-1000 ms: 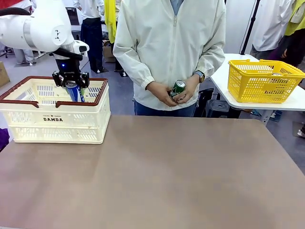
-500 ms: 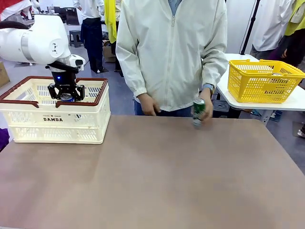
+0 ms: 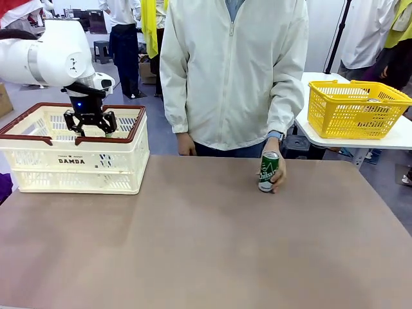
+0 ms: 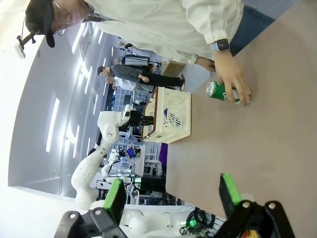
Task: Place the drinks into the Shopping basket.
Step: Pick up one drink and place it into the Shopping basket.
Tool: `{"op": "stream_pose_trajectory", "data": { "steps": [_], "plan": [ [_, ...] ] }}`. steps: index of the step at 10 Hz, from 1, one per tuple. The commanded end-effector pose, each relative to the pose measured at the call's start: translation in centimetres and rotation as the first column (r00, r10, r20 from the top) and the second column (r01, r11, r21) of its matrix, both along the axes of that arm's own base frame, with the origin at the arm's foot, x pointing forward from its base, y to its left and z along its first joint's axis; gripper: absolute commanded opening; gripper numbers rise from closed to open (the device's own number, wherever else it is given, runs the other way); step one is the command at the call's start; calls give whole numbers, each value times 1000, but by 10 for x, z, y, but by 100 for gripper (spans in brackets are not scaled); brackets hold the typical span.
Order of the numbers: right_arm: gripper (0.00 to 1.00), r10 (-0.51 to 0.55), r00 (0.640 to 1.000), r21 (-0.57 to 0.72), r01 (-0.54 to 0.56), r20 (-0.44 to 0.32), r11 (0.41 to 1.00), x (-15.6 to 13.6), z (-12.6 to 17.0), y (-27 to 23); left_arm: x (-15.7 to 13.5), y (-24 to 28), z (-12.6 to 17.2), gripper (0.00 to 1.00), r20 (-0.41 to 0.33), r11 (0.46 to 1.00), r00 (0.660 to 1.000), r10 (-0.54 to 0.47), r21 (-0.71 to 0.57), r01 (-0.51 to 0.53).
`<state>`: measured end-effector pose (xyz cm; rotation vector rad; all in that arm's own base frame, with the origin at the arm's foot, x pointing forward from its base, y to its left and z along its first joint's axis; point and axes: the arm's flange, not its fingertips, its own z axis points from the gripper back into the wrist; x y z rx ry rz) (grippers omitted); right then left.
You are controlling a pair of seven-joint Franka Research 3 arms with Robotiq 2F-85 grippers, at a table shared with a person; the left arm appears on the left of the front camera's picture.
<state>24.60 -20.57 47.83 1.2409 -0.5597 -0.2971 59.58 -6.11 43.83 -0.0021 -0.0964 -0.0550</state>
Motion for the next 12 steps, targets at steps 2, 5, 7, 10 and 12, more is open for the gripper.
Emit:
{"op": "stream_pose_trajectory", "data": {
  "steps": [2, 5, 7, 10, 12],
  "plan": [
    [100, 10, 1000, -12, -10, 20, 1000, 0, 1, -1, -20, 9, 33, 100, 74, 996, 997, -13, -82, 19],
    [100, 10, 1000, -12, -10, 20, 1000, 0, 1, -1, -87, 27, 111, 100, 132, 958, 991, 26, -286, 13],
    [100, 10, 1000, -12, -10, 20, 1000, 0, 1, -1, -161, 59, 144, 100, 86, 876, 996, -19, -478, 58],
    [100, 10, 1000, -12, -10, 20, 1000, 0, 1, -1, -244, 167, 126, 100, 100, 580, 989, -113, -801, 147],
    [100, 10, 1000, -12, -10, 20, 1000, 0, 1, -1, -272, 229, 81, 100, 107, 310, 981, -159, -938, 152]
  ]
}}
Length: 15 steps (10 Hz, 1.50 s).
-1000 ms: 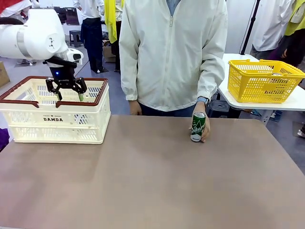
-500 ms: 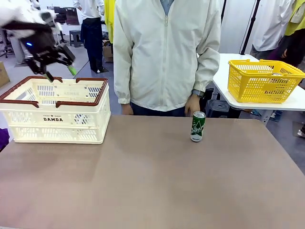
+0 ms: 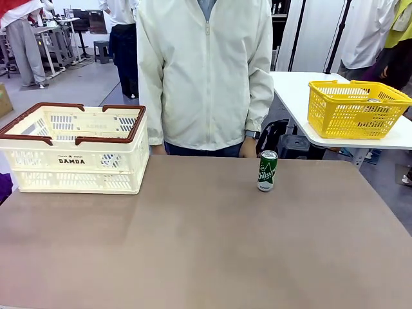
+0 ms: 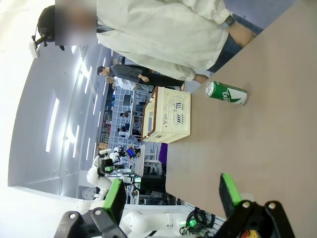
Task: Place the drinks into the Shopping basket.
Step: Pick up one drink and place it into the Shopping basket.
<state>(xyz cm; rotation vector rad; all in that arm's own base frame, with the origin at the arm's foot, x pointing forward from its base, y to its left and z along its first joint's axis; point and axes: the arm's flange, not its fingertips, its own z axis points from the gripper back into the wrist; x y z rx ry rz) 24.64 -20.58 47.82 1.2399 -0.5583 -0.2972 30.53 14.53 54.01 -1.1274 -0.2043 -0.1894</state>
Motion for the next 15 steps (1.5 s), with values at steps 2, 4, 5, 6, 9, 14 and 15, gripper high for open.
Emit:
{"op": "stream_pose_trajectory", "data": {
  "steps": [2, 4, 5, 6, 9, 14, 15],
  "plan": [
    [100, 9, 1000, -11, -9, 22, 1000, 0, 1, -1, -6, 62, -65, 100, -66, 962, 995, -69, -270, 49],
    [100, 9, 1000, -11, -9, 22, 1000, 0, 1, -1, -11, 64, -90, 100, -119, 974, 989, -93, -215, 65],
    [100, 9, 1000, -11, -9, 22, 1000, 0, 1, -1, -30, 64, -80, 100, -64, 962, 997, -47, -273, 28],
    [100, 9, 1000, -11, -9, 22, 1000, 0, 1, -1, -30, 64, -80, 100, -64, 962, 997, -47, -273, 28],
    [100, 9, 1000, -11, -9, 22, 1000, 0, 1, -1, -30, 64, -80, 100, -64, 962, 997, -47, -273, 28],
    [100, 9, 1000, -11, -9, 22, 1000, 0, 1, -1, -30, 64, -80, 100, -64, 962, 997, -47, -273, 28],
    [100, 9, 1000, -11, -9, 22, 1000, 0, 1, -1, -30, 64, -80, 100, -64, 962, 997, -47, -273, 28]
  ]
}}
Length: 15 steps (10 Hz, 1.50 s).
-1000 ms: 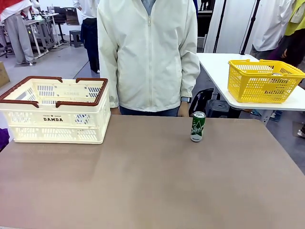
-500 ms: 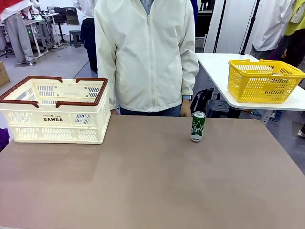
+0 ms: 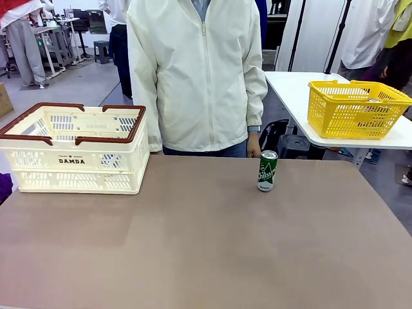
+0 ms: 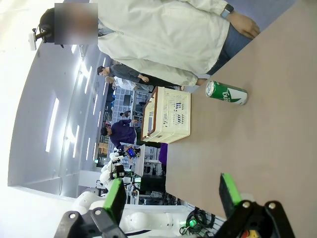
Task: Place the drinks into the Shopping basket.
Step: Pick up one drink and place it into the Shopping basket.
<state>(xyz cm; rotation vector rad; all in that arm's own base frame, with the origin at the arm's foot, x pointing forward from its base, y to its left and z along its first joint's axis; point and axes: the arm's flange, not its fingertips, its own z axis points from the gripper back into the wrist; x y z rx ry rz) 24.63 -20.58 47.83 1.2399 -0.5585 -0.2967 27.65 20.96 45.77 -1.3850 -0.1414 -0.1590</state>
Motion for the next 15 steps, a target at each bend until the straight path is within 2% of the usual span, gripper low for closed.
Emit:
{"op": "stream_pose_trajectory", "data": {
  "steps": [1, 2, 3, 4, 5, 6, 7, 8, 9, 10, 11, 12, 13, 15],
  "plan": [
    [100, 9, 1000, -11, -9, 21, 1000, 0, 1, -1, -1, -1, 3, 100, 4, 1000, 1000, 3, -26, -3],
    [100, 0, 1000, 0, 0, 0, 1000, 0, 0, 0, -1, -1, 3, 100, 4, 1000, 1000, 3, -26, -3],
    [100, 39, 999, -101, -41, -26, 994, 9, 15, 17, -1, -1, 3, 100, 4, 1000, 1000, 3, -26, -3],
    [100, 133, 990, -259, -142, -52, 955, 28, 32, 54, -1, -1, 3, 100, 4, 1000, 1000, 3, -26, -3],
    [100, 255, 963, -414, -269, -91, 870, 50, 46, 104, -1, -1, 3, 100, 4, 1000, 1000, 3, -26, -3],
    [100, 315, 932, -593, -358, -178, 721, 73, 52, 160, -1, -1, 3, 100, 4, 1000, 1000, 3, -26, -3],
    [100, 322, 911, -754, -399, -259, 522, 90, 49, 218, -1, -1, 3, 100, 4, 1000, 1000, 3, -26, -3],
    [100, 393, 876, -801, -439, -281, 407, 88, 46, 257, -1, -1, 3, 100, 4, 1000, 1000, 3, -26, -3],
    [100, 466, 845, -820, -451, -264, 352, 75, 49, 276, -1, -1, 3, 100, 4, 1000, 1000, 3, -26, -3],
    [100, 535, 826, -778, -451, -178, 438, 49, 67, 262, -1, -1, 3, 100, 4, 1000, 1000, 3, -26, -3],
    [100, 392, 893, -711, -422, -221, 562, 71, 48, 287, -1, -1, 3, 100, 4, 1000, 1000, 3, -26, -3],
    [100, 392, 893, -711, -422, -221, 562, 71, 48, 287, -1, -1, 3, 100, 4, 1000, 1000, 3, -26, -3],
    [100, 467, 853, -760, -459, -233, 460, 60, 55, 302, -1, -1, 3, 100, 4, 1000, 1000, 3, -26, -3],
    [100, 354, 886, -798, -437, -300, 416, 97, 52, 340, -1, -1, 3, 100, 4, 1000, 1000, 3, -26, -3]
  ]
}}
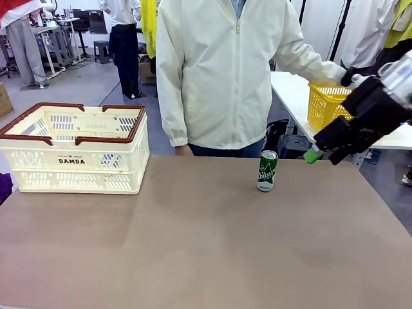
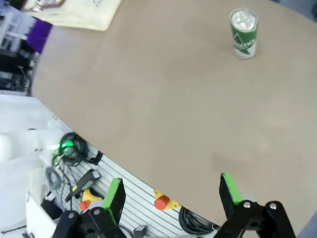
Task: Place the drinks into the Shopping basket.
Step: Pick up one drink and place it into the Shopping basket.
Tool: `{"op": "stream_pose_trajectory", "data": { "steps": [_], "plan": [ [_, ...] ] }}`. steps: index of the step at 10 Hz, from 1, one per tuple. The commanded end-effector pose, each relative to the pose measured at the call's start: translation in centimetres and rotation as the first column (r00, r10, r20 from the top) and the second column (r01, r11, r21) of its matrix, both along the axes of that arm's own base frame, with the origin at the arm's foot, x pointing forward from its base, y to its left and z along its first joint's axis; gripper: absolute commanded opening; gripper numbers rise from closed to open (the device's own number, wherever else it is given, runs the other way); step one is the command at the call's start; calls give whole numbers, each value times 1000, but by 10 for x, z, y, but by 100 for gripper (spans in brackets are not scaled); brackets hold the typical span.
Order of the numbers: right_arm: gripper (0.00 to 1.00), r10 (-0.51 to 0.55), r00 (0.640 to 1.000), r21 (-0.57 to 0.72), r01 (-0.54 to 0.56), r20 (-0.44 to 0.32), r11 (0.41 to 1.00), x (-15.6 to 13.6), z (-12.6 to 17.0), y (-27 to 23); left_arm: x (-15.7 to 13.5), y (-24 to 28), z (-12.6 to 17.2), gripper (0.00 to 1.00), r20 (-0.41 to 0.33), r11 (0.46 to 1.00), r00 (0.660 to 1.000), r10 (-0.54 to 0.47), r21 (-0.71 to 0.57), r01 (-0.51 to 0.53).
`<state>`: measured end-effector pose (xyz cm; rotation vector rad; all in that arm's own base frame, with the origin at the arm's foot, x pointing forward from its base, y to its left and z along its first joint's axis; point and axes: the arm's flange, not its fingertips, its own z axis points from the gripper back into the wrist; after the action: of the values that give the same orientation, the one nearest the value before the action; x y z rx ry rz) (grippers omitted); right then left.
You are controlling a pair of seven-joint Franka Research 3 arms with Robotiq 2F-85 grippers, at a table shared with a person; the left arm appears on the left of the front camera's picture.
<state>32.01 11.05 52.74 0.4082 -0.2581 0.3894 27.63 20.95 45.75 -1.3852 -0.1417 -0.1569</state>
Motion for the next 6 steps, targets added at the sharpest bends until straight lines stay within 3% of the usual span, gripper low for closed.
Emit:
{"op": "stream_pose_trajectory", "data": {
  "steps": [1, 2, 3, 4, 5, 6],
  "plan": [
    [100, -143, 988, -127, 134, -58, 983, 50, 1, 39, -1, 0, 3, 100, 5, 1000, 1000, 1, -26, -1],
    [100, -304, 945, -202, 276, -122, 940, 81, -7, 50, -1, 0, 3, 100, 5, 1000, 1000, 1, -26, -1],
    [100, -380, 918, -245, 344, -117, 907, 114, -20, 61, -1, 0, 3, 100, 5, 1000, 1000, 1, -26, -1],
    [100, -392, 909, -283, 343, -141, 896, 137, -34, 68, -1, 0, 3, 100, 5, 1000, 1000, 1, -26, -1],
    [100, -352, 921, -239, 308, -168, 921, 147, -42, 64, -1, 0, 3, 100, 5, 1000, 1000, 1, -26, -1],
    [100, -363, 921, -134, 346, -138, 929, 125, -18, 22, -1, 0, 3, 100, 5, 1000, 1000, 1, -26, -1]
  ]
}}
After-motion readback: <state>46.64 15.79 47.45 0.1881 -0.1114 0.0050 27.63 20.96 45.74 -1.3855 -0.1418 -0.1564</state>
